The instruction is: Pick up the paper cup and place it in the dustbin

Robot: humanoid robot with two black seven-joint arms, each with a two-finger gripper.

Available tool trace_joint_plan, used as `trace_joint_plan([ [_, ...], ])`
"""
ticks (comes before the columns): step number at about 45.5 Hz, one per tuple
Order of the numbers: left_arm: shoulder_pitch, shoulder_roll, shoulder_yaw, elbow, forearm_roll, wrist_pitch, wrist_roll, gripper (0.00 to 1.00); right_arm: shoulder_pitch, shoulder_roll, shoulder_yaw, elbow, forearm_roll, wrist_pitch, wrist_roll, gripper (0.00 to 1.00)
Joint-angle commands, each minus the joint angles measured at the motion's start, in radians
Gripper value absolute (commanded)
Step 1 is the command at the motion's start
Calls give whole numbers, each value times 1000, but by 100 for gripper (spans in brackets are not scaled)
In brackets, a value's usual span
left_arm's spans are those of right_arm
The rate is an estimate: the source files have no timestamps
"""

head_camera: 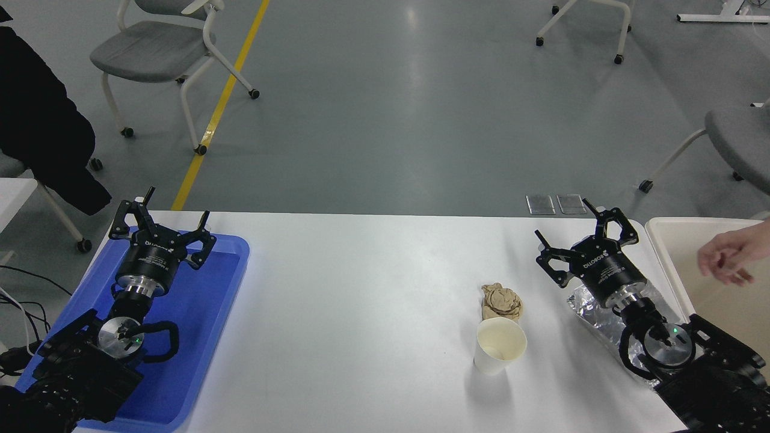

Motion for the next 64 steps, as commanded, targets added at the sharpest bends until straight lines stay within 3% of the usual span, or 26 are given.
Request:
trace_joint_plan([
  [1,0,2,0,-3,2,0,0,100,3,0,0,2,0,0,0,100],
  [17,0,2,0,0,0,0,0,100,86,-6,-44,3,-52,-40,-5,100],
  [33,0,2,0,0,0,0,0,100,392,-199,-286,72,-347,-48,-12,100],
  [46,-1,2,0,0,0,0,0,100,730,-362,-674,239,-498,-51,-43,100],
  [54,-1,2,0,0,0,0,0,100,980,-364,-1044,270,-592,-46,-43,100],
  [64,-1,2,0,0,0,0,0,100,1291,-350,-1520,477,-638,-34,-41,100],
])
